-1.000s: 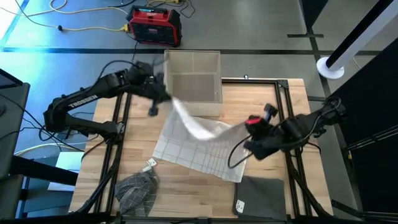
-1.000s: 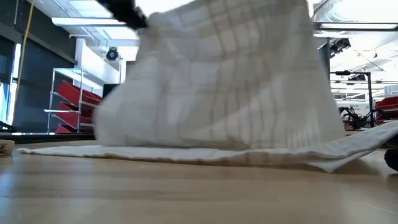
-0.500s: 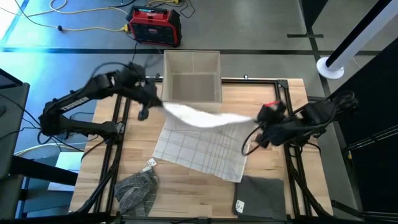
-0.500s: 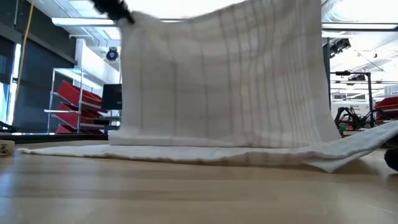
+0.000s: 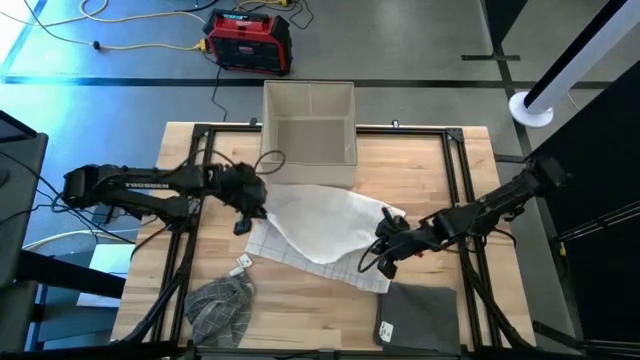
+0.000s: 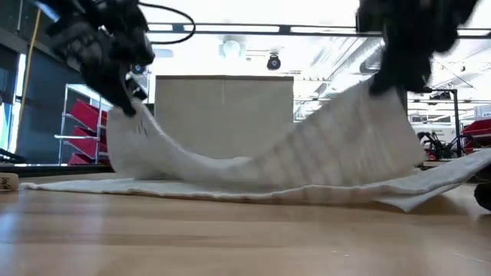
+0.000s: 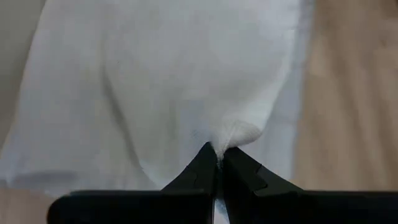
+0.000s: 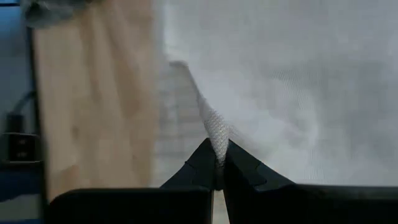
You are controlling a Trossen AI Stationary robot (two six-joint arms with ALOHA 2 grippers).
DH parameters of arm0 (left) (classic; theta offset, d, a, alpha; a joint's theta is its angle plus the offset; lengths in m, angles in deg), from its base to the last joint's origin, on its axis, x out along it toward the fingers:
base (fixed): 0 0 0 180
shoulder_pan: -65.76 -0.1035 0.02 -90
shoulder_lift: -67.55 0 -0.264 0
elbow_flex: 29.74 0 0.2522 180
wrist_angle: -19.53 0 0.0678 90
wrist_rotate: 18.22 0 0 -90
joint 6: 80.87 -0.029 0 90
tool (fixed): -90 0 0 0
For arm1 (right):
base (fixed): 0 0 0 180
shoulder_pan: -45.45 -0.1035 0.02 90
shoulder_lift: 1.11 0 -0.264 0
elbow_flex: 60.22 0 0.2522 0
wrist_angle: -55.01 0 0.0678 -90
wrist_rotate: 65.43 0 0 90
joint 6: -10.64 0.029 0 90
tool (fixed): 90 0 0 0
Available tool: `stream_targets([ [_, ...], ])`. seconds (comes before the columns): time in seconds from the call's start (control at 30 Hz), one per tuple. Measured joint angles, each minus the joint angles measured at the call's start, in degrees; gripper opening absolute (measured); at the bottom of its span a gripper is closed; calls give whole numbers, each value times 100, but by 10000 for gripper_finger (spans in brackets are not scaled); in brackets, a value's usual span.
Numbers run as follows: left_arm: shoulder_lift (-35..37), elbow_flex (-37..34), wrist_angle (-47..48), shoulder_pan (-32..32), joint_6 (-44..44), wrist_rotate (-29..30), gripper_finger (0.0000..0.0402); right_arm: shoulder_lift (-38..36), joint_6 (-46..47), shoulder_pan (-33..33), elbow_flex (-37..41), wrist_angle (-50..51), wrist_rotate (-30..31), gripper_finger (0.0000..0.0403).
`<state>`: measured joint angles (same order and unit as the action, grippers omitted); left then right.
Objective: Fold towel
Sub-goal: Fold the white towel
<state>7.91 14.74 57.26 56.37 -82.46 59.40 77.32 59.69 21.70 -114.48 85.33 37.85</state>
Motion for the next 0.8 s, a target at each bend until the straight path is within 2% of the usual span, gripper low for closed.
stream_targets([
  [0.2, 0, -650, -276, 488, 966, 793, 2, 626, 548, -57, 547, -375, -252, 1],
  [0.33, 0, -870, -428, 1059, 1979, 735, 2, 889, 462, -232, 514, -572, -717, 1],
  [0.47, -108, -873, -614, 1846, 2638, 700, 2, 936, 492, -524, 484, -586, -863, 1],
  [0.6, -466, -874, -1360, 2590, 3442, 699, 2, 923, 495, -742, 484, -499, -896, 1],
  [0.8, -1581, -874, -3051, 3537, 4594, 800, 2, 921, 551, -852, 484, -453, -905, 1],
])
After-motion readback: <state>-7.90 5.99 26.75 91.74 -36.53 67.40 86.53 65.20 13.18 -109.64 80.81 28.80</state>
